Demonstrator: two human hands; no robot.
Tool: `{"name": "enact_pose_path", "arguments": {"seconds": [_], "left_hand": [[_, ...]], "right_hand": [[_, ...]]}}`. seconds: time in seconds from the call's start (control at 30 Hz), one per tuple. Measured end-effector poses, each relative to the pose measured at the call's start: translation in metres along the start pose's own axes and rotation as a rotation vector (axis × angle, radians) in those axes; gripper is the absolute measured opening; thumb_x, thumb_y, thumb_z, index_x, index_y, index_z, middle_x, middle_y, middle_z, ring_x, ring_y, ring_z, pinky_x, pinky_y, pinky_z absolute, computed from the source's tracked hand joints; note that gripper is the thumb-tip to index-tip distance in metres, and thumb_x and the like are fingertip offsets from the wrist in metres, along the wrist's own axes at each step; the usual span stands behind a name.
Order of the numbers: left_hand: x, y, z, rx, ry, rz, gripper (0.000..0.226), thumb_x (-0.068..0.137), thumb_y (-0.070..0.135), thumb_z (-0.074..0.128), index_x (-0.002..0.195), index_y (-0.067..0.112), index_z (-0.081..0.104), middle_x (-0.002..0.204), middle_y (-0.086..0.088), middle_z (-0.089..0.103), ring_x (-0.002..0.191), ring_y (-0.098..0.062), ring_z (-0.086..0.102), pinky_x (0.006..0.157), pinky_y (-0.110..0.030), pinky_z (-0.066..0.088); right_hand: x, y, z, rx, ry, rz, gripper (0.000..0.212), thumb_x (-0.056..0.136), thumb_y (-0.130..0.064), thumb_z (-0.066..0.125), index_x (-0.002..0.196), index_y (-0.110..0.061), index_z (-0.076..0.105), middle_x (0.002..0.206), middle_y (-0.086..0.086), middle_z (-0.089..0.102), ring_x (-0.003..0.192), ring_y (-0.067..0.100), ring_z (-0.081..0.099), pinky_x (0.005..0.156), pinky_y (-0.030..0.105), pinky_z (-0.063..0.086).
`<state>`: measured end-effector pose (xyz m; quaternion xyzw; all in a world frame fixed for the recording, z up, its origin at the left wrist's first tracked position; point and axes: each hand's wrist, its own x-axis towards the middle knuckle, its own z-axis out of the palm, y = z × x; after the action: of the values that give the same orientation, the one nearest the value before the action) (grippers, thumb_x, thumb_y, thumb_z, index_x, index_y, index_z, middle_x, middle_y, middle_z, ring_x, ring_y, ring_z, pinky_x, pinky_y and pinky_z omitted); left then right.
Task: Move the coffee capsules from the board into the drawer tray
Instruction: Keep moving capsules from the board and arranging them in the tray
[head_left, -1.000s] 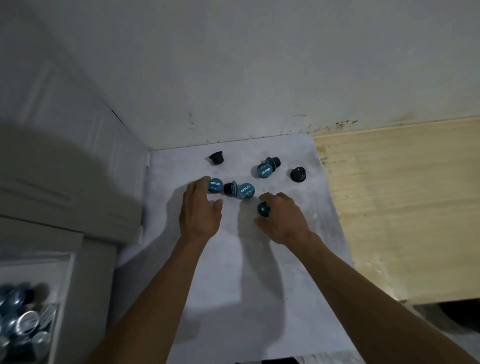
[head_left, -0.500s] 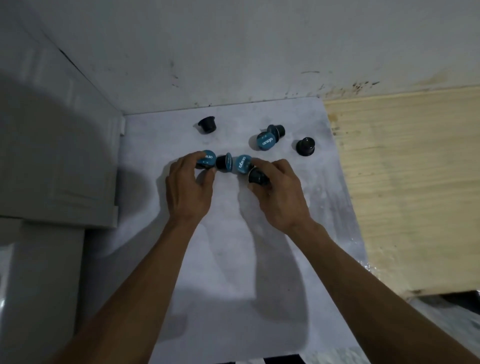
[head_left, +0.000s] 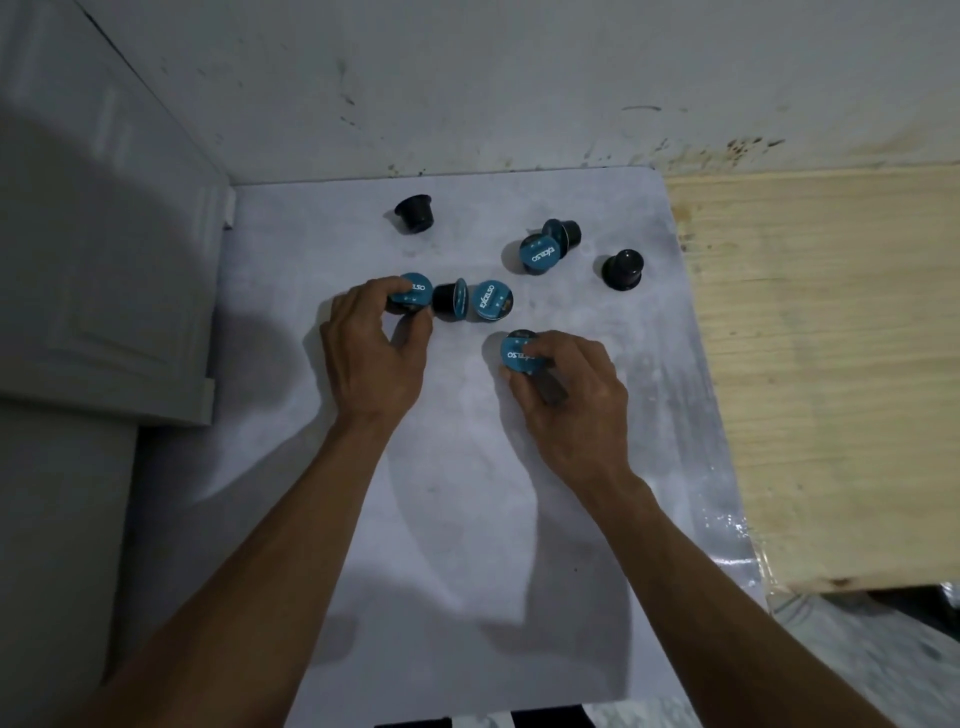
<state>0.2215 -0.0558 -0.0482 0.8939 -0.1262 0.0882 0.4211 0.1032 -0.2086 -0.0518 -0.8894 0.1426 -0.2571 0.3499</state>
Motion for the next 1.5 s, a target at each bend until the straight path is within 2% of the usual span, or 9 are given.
{"name": "enact_pose_path", "arguments": {"seconds": [0.27, 0.5, 0.7, 0.87, 1.07, 1.27, 1.37, 1.43, 1.5], "left_hand": [[-0.010, 0.002, -0.009, -0.048, 0.003, -0.031, 0.027, 0.080, 0.018, 0.076, 0.104, 0.010, 0.067, 0.101, 0.001, 0.067, 0.092, -0.012, 0.059, 0.080, -0.007, 0.039], [-0.033, 0.032, -0.054, -0.104, 0.083, -0.015, 0.025, 0.077, 0.013, 0.079, 0.099, 0.012, 0.068, 0.098, 0.009, 0.066, 0.091, -0.016, 0.064, 0.080, -0.024, 0.051], [-0.054, 0.064, -0.130, -0.126, 0.118, -0.031, 0.027, 0.076, 0.011, 0.079, 0.101, 0.015, 0.068, 0.099, 0.009, 0.068, 0.090, -0.010, 0.063, 0.079, -0.020, 0.049], [-0.079, 0.076, -0.219, -0.138, 0.144, 0.005, 0.025, 0.077, 0.015, 0.079, 0.100, 0.017, 0.068, 0.099, 0.012, 0.068, 0.090, -0.002, 0.062, 0.078, -0.016, 0.047], [-0.120, 0.035, -0.337, -0.102, 0.150, 0.028, 0.027, 0.076, 0.022, 0.076, 0.102, 0.025, 0.067, 0.099, 0.018, 0.065, 0.089, 0.001, 0.060, 0.075, -0.012, 0.046], [-0.147, -0.034, -0.448, -0.020, 0.179, -0.049, 0.031, 0.070, 0.017, 0.085, 0.096, 0.024, 0.069, 0.095, 0.012, 0.069, 0.080, 0.002, 0.059, 0.073, -0.013, 0.050], [-0.135, -0.055, -0.482, -0.002, 0.129, -0.088, 0.029, 0.072, 0.018, 0.084, 0.097, 0.021, 0.070, 0.096, 0.010, 0.068, 0.080, -0.005, 0.064, 0.074, -0.019, 0.054], [-0.120, -0.065, -0.492, 0.021, 0.054, -0.113, 0.024, 0.074, 0.019, 0.081, 0.095, 0.021, 0.070, 0.094, 0.010, 0.067, 0.079, -0.005, 0.063, 0.075, -0.009, 0.049], [-0.103, -0.075, -0.492, 0.030, -0.011, -0.112, 0.022, 0.075, 0.018, 0.080, 0.095, 0.021, 0.071, 0.094, 0.008, 0.070, 0.083, -0.007, 0.064, 0.079, -0.018, 0.053]], "right_hand": [[0.003, -0.006, -0.004, 0.031, 0.015, 0.017, 0.023, 0.080, -0.022, 0.080, 0.096, -0.008, 0.071, 0.099, 0.005, 0.072, 0.092, 0.018, 0.063, 0.081, 0.030, 0.054], [0.004, -0.043, -0.031, 0.057, -0.007, -0.023, 0.025, 0.077, -0.017, 0.083, 0.097, -0.008, 0.072, 0.099, 0.003, 0.073, 0.089, 0.019, 0.067, 0.079, 0.032, 0.056], [0.004, -0.106, -0.052, 0.125, -0.006, -0.064, 0.027, 0.074, -0.017, 0.085, 0.098, -0.013, 0.073, 0.096, -0.005, 0.072, 0.083, 0.012, 0.066, 0.077, 0.008, 0.045], [-0.013, -0.189, -0.054, 0.229, -0.036, -0.057, 0.030, 0.075, -0.036, 0.079, 0.097, -0.016, 0.073, 0.091, -0.013, 0.068, 0.076, 0.005, 0.061, 0.064, 0.010, 0.045], [-0.058, -0.287, -0.021, 0.338, -0.045, -0.113, 0.026, 0.075, -0.029, 0.082, 0.095, -0.016, 0.073, 0.089, -0.006, 0.071, 0.066, 0.008, 0.062, 0.050, 0.021, 0.046], [-0.108, -0.369, 0.021, 0.353, -0.131, -0.106, 0.025, 0.076, -0.031, 0.081, 0.096, -0.018, 0.074, 0.080, -0.004, 0.069, 0.060, 0.010, 0.060, 0.050, 0.021, 0.046], [-0.117, -0.396, 0.038, 0.298, -0.184, -0.026, 0.021, 0.076, -0.035, 0.080, 0.093, -0.026, 0.073, 0.071, -0.008, 0.063, 0.051, 0.005, 0.054, 0.052, 0.013, 0.041], [-0.116, -0.410, 0.047, 0.260, -0.217, 0.025, 0.019, 0.076, -0.032, 0.081, 0.092, -0.029, 0.072, 0.068, -0.016, 0.060, 0.056, 0.003, 0.056, 0.053, 0.006, 0.037], [-0.113, -0.419, 0.057, 0.246, -0.256, 0.060, 0.016, 0.076, -0.027, 0.082, 0.090, -0.027, 0.073, 0.071, -0.024, 0.060, 0.064, 0.004, 0.057, 0.056, 0.006, 0.039]]}}
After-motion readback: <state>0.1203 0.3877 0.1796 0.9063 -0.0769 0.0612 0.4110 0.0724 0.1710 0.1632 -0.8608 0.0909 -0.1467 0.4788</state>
